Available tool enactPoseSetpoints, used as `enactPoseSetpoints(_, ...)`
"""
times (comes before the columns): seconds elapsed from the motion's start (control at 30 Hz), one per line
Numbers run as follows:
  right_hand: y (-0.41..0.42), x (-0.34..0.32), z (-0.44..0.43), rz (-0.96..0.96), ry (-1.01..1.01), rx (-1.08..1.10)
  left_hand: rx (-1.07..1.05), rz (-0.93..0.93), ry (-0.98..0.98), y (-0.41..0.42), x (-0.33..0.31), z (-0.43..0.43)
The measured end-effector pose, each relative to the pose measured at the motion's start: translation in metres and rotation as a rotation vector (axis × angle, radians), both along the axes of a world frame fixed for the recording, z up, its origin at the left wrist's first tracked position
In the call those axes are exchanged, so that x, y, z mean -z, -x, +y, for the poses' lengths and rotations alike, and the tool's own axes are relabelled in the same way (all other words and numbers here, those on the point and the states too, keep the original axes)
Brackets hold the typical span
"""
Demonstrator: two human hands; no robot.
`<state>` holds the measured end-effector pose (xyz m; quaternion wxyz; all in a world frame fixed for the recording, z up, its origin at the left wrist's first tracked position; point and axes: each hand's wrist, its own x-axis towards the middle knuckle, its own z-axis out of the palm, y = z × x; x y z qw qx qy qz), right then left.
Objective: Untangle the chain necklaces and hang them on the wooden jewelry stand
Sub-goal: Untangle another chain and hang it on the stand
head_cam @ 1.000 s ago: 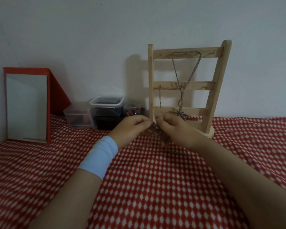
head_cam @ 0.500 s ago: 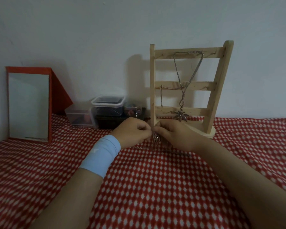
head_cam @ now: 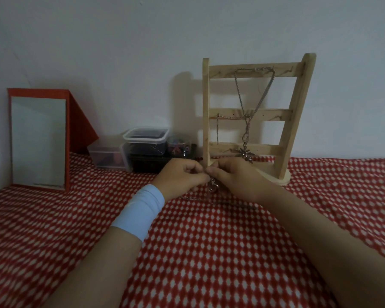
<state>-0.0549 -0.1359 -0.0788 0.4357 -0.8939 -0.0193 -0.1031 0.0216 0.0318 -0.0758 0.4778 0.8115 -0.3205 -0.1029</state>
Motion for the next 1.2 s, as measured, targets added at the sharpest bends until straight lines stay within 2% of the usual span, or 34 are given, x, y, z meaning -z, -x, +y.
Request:
enactPoseSetpoints(0.13,0.000,-0.002,-0.002,-0.038,-0.028,0.016,-0.008,0.049,0.050,0.002,0.004,-0.002)
enactPoseSetpoints(0.23,0.000,-0.001,-0.005,-0.036,-0.076,0.014,-0.039,0.034,0.083,0.002,0.006,-0.003)
enactPoseSetpoints(0.33,0.000,0.000,-0.008,-0.006,-0.042,-0.038,-0.078,0.007,0.130,0.002,0.007,-0.003)
enactPoseSetpoints(0.47,-0.002,0.001,-0.011,0.006,-0.033,-0.075,-0.049,0.000,0.113,0.003,0.009,-0.005)
enactPoseSetpoints(0.63,-0.004,0.005,-0.012,-0.130,0.027,-0.027,0.044,-0.052,-0.028,0.005,0.012,-0.008)
enactPoseSetpoints(0.8,-0.001,0.006,-0.007,0.072,-0.073,-0.037,0.060,-0.203,-0.114,0.001,0.008,-0.008)
enactPoseSetpoints(0.87,-0.002,0.006,-0.004,0.081,-0.001,-0.064,0.021,-0.228,-0.072,0.000,0.006,-0.006)
enactPoseSetpoints(0.97,-0.001,0.000,-0.003,0.017,0.222,-0.062,-0.046,-0.081,0.050,0.001,0.008,-0.006)
enactPoseSetpoints(1.07,0.001,-0.006,-0.008,0.018,0.328,-0.065,-0.007,-0.058,0.025,0.003,0.012,-0.007)
enactPoseSetpoints(1.13,0.000,-0.006,-0.012,0.012,0.327,-0.048,0.023,-0.130,-0.016,0.004,0.015,-0.009)
enactPoseSetpoints(1.2,-0.002,-0.004,-0.013,-0.016,0.213,-0.019,0.066,-0.165,-0.061,0.005,0.015,-0.009)
